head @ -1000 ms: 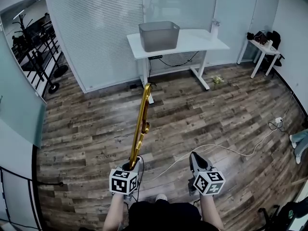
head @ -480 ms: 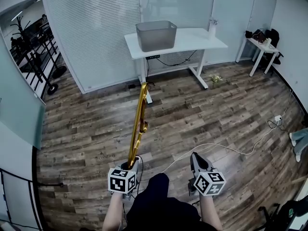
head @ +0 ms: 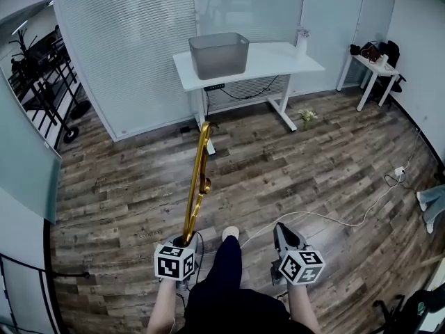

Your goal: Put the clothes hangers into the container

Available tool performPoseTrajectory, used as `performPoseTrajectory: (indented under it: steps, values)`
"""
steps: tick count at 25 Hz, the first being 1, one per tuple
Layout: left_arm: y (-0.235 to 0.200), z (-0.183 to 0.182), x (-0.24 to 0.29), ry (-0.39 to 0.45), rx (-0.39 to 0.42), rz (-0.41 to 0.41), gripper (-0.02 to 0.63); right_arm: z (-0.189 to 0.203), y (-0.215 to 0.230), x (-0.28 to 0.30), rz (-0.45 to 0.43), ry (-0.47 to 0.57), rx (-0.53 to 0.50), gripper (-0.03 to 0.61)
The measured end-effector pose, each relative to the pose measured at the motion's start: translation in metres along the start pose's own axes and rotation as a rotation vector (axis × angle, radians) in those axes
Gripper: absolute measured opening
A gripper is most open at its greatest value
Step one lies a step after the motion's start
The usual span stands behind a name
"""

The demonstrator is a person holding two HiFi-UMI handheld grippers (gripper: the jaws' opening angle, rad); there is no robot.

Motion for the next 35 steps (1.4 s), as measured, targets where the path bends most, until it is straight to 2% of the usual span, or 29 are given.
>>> performPoseTrajectory:
  steps: [11,22,35]
  values:
    - [-0.023,-0.067,0.061,-0.007,0.011,0.016,0.029,-0.048,0.027,0.072,0.007,0.008,-0.007,0.028]
    - [-0.052,-0.152,0.121,-0.011,0.012,0.036,0.029,-0.107,0.052,0.158,0.008,0.000,0.001,0.028]
    - [-0.080,-0.211,0.177,-0.026,0.003,0.037,0.029,-0.151,0.078,0.235,-0.001,-0.020,-0.006,0.028]
Point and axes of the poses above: the fingertips, and each gripper's own axes: x forward along the fingers, y to its right, z out of its underside, the point moved 2 cm from there along -x, backward along the fingers, and after that the axes turned 7 degrees about -y, right-handed, at the moved point
